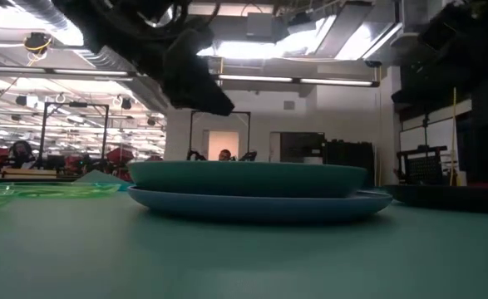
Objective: Stack plastic plates
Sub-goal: Stack the black plate on top of the green plate
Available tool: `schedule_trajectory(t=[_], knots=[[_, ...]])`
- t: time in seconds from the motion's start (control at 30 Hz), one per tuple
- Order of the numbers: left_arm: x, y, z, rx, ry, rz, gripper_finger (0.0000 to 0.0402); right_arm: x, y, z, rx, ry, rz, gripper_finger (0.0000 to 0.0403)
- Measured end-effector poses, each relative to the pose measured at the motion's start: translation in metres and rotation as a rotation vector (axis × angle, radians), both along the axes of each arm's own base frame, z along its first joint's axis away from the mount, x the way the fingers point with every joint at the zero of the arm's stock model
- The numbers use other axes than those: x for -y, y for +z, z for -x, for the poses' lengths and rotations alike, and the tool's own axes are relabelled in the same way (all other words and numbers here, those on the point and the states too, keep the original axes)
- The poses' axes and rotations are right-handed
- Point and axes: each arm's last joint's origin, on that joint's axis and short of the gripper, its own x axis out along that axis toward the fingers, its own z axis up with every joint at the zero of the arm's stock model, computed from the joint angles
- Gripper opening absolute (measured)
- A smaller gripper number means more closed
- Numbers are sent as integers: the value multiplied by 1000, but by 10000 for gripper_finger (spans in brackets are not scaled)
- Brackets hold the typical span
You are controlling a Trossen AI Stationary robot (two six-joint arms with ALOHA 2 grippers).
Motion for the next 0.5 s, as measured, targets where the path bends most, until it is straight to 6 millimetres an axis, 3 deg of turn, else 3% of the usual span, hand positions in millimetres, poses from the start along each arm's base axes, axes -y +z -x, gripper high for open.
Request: schedule_trajectory(t=[0.23, 0.5], knots=[[15, -22, 16, 167, -8, -4, 138, -14, 14, -25, -317, 27, 16, 154], [26, -27, 27, 272, -57, 4, 138, -39, 25, -50, -482, 3, 26, 150]])
